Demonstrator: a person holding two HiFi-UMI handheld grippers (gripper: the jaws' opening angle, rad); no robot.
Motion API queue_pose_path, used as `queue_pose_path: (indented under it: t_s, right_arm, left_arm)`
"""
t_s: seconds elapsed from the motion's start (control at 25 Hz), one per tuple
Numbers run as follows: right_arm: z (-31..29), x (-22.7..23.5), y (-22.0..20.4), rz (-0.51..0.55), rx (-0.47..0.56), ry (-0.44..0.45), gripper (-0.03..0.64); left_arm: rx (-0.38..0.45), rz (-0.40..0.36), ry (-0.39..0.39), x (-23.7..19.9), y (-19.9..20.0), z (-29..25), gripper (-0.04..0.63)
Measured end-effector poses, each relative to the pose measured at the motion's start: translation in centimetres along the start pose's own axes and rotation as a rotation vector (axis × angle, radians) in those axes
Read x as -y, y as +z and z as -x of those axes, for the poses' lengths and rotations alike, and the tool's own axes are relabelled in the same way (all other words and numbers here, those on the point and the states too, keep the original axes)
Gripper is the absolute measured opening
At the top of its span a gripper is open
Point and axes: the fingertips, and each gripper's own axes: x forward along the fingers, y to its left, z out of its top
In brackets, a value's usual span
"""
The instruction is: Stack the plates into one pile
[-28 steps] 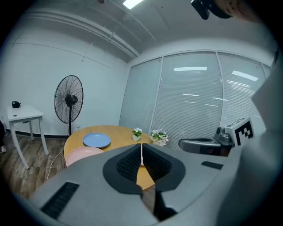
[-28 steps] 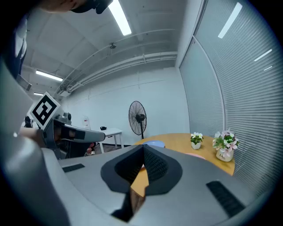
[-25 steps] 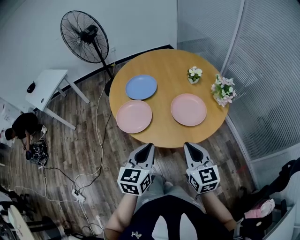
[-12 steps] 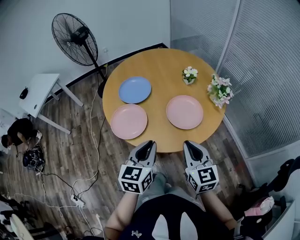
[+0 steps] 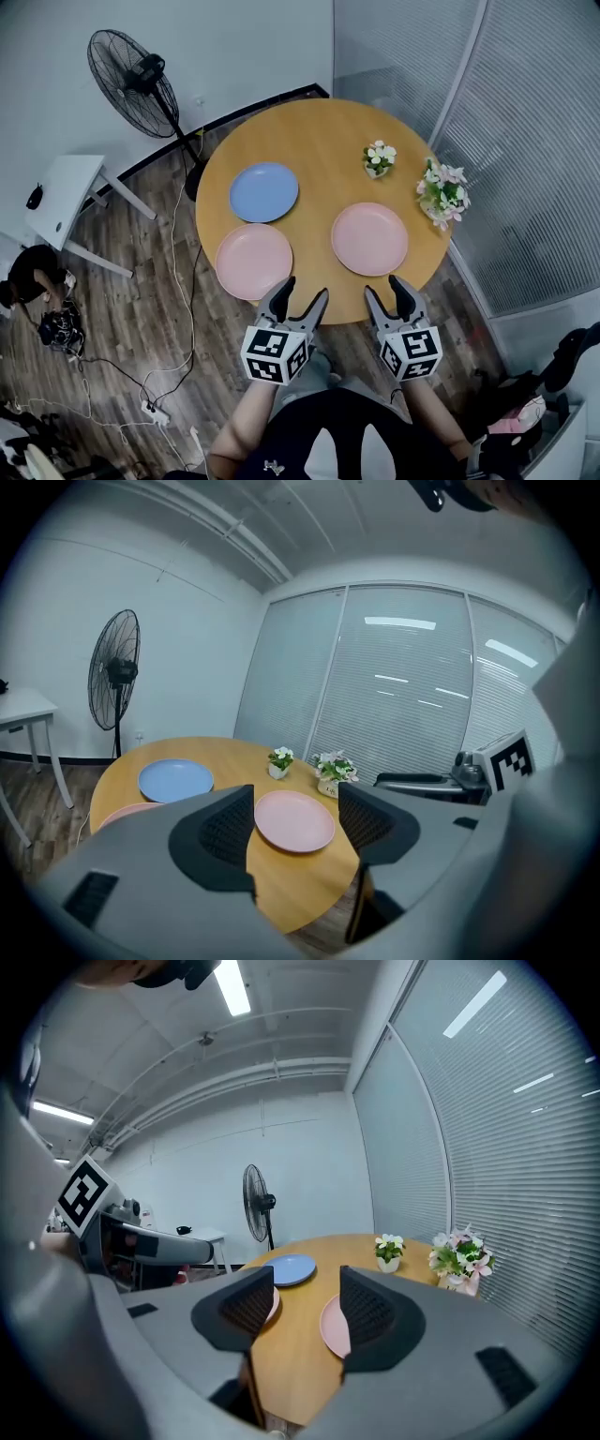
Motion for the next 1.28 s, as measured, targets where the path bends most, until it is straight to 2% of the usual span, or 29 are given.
queue_pose_path:
  t_s: [0.24,0.44,0.56,0.8,1.12,1.28]
  right_arm:
    - [-3.1,1.7,-0.2,-0.034,-0.043,-0.051,0.238]
    - [-5.7,2.9,-1.1,-0.049,-0.107,-0.093,0.239]
    - [-6.9,3.6,-1.7,-0.067,-0.138,-0.117,0.239]
    - [-7.7,5.3,-2.9,-0.118,-0.175,-0.162,0.249]
    - [-8.4,11.7,-5.3,-0.135,-0.280,-0.202,0.255]
    - [-9.4,14.9,-6.2,-0.145,-0.333,-0.185,0.258]
  left_arm:
    - [-0.051,0.025,-0.033,-2.6,0.0,-2.6,0.273]
    - [-0.092,0.089,-0.104,-4.4,-0.3,-5.1,0.273]
    - [-0.129,0.091,-0.136,-5.1,-1.1,-6.6,0.272]
    - [-0.280,0.077,-0.199,-5.2,-3.8,-9.4,0.272]
    - [-0.370,0.151,-0.167,-5.2,-5.8,-13.2,0.272]
    - [-0.408,0.189,-0.134,-5.3,-6.7,-15.0,0.272]
